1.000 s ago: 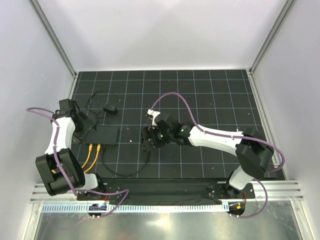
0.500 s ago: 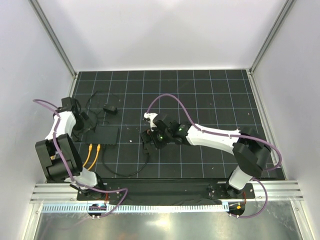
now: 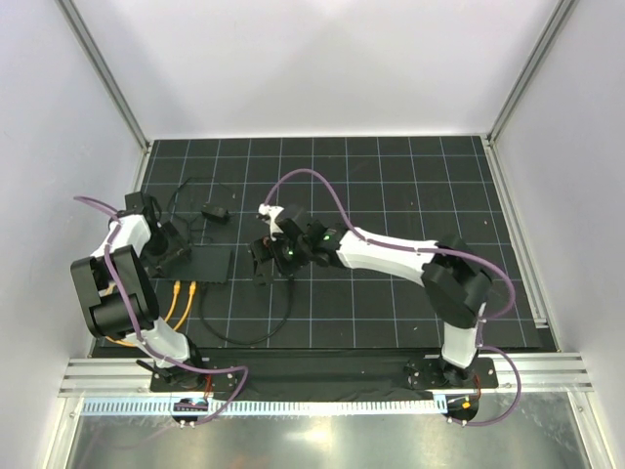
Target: Pull the plug from the switch port
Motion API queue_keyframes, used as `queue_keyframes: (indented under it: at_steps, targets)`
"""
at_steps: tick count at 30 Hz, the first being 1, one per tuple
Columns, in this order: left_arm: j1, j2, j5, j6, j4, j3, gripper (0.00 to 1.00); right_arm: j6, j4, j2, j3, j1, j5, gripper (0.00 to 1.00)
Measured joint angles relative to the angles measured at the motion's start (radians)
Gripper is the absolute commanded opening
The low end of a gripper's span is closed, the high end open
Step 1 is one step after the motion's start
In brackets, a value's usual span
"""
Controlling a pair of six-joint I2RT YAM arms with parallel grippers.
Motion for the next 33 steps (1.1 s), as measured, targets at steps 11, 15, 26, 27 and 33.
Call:
queue_keyframes:
  at_steps: [11,15,26,27,33]
  targets:
    - [0.011,-0.001,0.034,-0.001,0.035,-0.013,0.63,0.240,0.106,0.286,0.193,0.000,-0.032,0.81]
    - [0.011,-0.001,0.070,-0.001,0.046,-0.019,0.60,0.294,0.131,0.357,0.248,0.000,-0.046,0.80]
    - [0.011,0.024,0.198,-0.010,0.083,-0.026,0.56,0.334,0.161,0.444,0.348,-0.013,-0.045,0.75]
    - [0.011,0.028,0.213,-0.010,0.087,-0.026,0.56,0.334,0.162,0.449,0.354,-0.015,-0.046,0.75]
    - [0.008,0.036,0.266,-0.013,0.114,-0.031,0.56,0.315,0.161,0.460,0.362,-0.035,-0.050,0.75]
